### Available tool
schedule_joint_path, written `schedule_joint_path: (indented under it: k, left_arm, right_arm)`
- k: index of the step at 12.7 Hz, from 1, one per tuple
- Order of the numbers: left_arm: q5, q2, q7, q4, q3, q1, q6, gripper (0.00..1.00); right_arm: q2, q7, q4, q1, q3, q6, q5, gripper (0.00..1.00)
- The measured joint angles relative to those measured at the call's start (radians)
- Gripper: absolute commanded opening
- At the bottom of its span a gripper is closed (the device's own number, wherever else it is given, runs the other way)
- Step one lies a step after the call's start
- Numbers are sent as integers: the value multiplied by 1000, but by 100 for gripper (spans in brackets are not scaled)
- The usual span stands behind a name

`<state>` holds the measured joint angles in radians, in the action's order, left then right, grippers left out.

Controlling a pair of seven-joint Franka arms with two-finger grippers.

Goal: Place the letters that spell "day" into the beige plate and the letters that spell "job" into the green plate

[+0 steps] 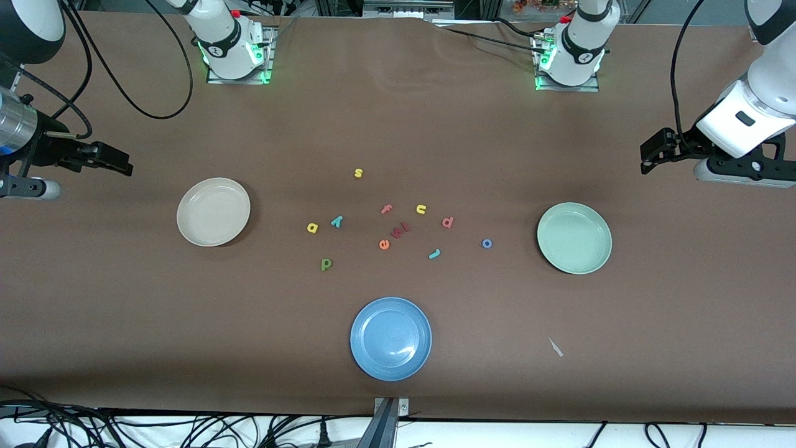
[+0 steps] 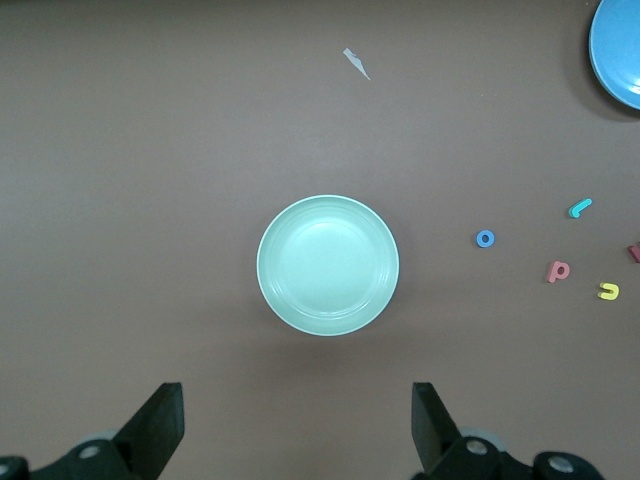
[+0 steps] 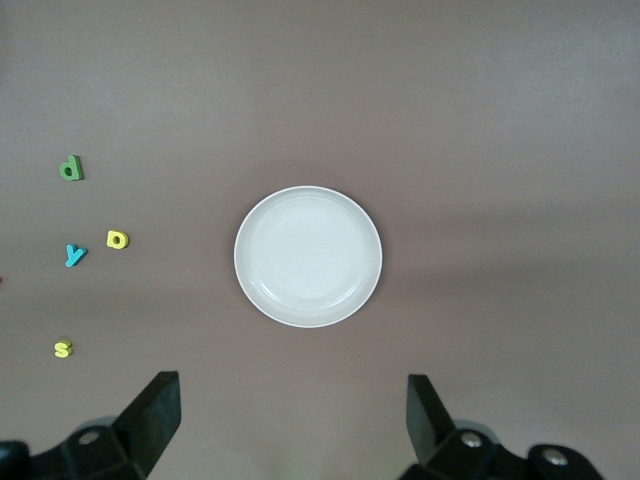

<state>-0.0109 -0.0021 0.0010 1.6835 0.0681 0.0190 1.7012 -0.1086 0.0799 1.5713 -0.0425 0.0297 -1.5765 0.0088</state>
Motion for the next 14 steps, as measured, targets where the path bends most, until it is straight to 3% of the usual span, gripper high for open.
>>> schedule_joint_path:
  k: [10, 14]
  left_arm:
    - [0, 0, 0, 0, 0, 0, 0, 100]
    - [0, 0, 0, 0, 0, 0, 0, 100]
  right_arm:
    - [-48, 0, 1, -6, -3, -6, 1, 100]
    - [-88, 1, 0, -69, -7, -21, 0, 100]
